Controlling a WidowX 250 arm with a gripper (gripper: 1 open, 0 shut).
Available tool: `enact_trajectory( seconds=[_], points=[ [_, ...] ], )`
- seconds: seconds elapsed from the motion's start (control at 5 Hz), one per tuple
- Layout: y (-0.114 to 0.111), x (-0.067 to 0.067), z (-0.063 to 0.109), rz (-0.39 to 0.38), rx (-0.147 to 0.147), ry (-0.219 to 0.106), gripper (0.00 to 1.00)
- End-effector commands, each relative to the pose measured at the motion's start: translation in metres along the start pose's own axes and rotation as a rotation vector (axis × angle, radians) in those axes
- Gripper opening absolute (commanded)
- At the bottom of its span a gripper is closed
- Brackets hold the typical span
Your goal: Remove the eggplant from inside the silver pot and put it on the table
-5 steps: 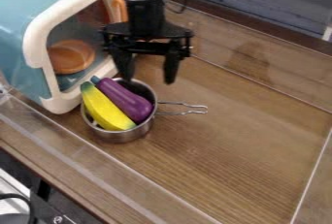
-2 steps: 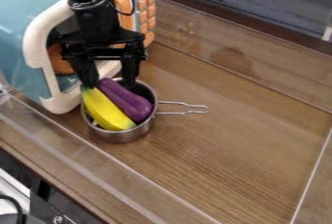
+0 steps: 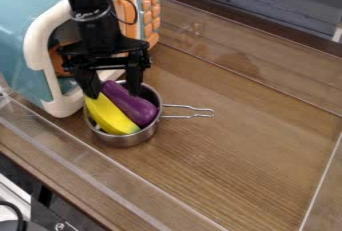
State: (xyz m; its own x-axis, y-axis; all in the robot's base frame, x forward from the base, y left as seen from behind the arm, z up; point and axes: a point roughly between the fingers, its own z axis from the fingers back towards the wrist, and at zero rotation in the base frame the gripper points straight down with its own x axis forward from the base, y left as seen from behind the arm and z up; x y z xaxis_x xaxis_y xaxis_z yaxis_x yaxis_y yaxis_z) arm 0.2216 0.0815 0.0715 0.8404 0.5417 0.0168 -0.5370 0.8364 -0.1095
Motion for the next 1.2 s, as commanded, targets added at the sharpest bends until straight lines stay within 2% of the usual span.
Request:
enact_trajectory(
  seconds=[0.0,0.2,0.6,1.0],
  points=[
    [-0.002,-0.001,0.003,-0.022,-0.005,-0.021,1.00],
    [-0.003,-0.004,0.005,-0.049,-0.009,-0.015,1.00],
    [-0.007,0.006,-0.008,-0.096,-0.018,-0.004,1.00],
    [-0.009,0.001,0.004,0.023,-0.026,-0.014,1.00]
  ],
)
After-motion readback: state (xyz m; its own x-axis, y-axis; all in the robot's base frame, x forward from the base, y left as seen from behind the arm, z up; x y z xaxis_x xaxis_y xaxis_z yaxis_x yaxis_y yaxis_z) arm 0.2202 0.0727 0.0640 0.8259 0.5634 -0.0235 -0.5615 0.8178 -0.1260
